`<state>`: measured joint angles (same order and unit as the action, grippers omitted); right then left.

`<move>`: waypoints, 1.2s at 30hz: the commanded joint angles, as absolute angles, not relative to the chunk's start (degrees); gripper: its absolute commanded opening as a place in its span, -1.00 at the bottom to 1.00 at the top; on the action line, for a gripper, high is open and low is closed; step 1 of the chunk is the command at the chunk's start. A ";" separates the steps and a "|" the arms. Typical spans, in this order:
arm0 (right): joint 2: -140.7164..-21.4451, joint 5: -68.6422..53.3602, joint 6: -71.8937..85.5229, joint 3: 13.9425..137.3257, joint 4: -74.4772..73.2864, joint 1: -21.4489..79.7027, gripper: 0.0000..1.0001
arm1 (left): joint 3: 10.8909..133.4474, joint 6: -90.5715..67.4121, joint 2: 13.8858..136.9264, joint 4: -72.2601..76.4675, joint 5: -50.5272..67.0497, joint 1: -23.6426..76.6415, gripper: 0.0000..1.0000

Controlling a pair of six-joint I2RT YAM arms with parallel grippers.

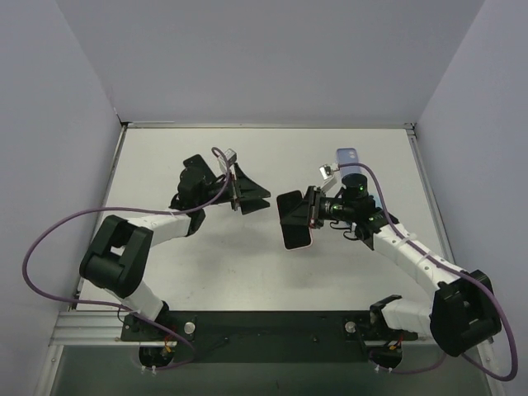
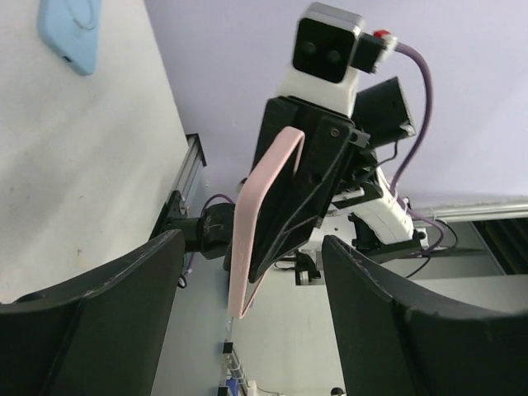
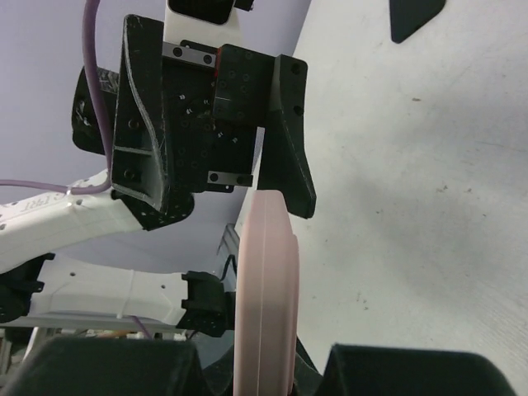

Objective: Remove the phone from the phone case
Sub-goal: Pick up the phone at the center of the board.

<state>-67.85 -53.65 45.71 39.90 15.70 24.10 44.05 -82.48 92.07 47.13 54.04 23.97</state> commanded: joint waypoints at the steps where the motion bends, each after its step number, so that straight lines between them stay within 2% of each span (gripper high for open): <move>1: -69.87 -58.97 53.07 42.63 32.85 25.05 -1.00 | 43.07 -91.58 93.78 67.67 57.39 24.78 0.54; 6: -73.82 -59.85 59.06 43.24 39.97 26.10 -1.00 | 42.89 -91.15 94.57 69.79 56.07 26.37 0.40; 14: -77.25 -60.29 60.47 45.61 41.04 28.47 -1.00 | 43.86 -91.32 96.50 70.23 55.20 27.16 0.13; 17: -78.04 -60.29 60.29 46.31 40.61 29.44 -1.00 | 44.12 -92.01 97.38 70.66 54.85 27.33 -0.11; 18: -78.22 -60.29 60.12 46.49 39.91 29.53 -1.00 | 44.21 -92.63 97.73 71.36 54.58 27.33 -0.30; 20: -78.83 -60.21 59.33 46.93 38.94 29.88 -1.00 | 44.12 -94.47 98.52 74.08 54.14 27.33 -0.47; 23: -79.71 -59.07 57.58 48.33 32.03 30.67 -0.96 | 44.21 -95.62 99.84 75.93 54.31 26.90 -0.98; 24: -79.54 -58.28 56.44 48.51 29.64 30.59 -0.81 | 44.12 -95.89 100.28 75.94 54.49 26.20 -1.00; 25: -78.93 -56.97 55.12 48.60 27.01 30.59 -0.54 | 43.86 -96.32 100.72 77.24 54.49 25.67 -1.00; 26: -77.01 -53.56 51.37 48.78 19.85 30.41 0.10 | 42.81 -97.98 101.42 78.47 54.32 24.97 -1.00; 27: -75.77 -51.09 49.24 49.21 15.95 30.24 0.34 | 42.19 -98.87 101.60 79.70 54.32 24.35 -1.00; 28: -74.54 -48.54 47.39 49.65 12.08 30.15 0.49 | 41.58 -99.66 101.78 81.72 54.14 22.87 -1.00; 29: -72.10 -45.64 44.59 50.01 4.56 29.89 0.75 | 40.96 -100.71 101.69 82.26 53.79 22.07 -1.00; 32: -66.91 -37.81 46.04 47.65 2.89 29.71 0.87 | 39.38 -101.60 100.90 82.09 53.09 19.69 -1.00; 36: -60.83 -34.90 52.27 41.58 6.76 29.36 0.85 | 37.80 -101.78 98.71 81.83 51.95 18.19 -1.00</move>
<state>-67.29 -41.78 49.47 45.58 8.03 29.95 38.06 -99.57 102.19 72.66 54.06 19.22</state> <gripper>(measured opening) 0.936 0.231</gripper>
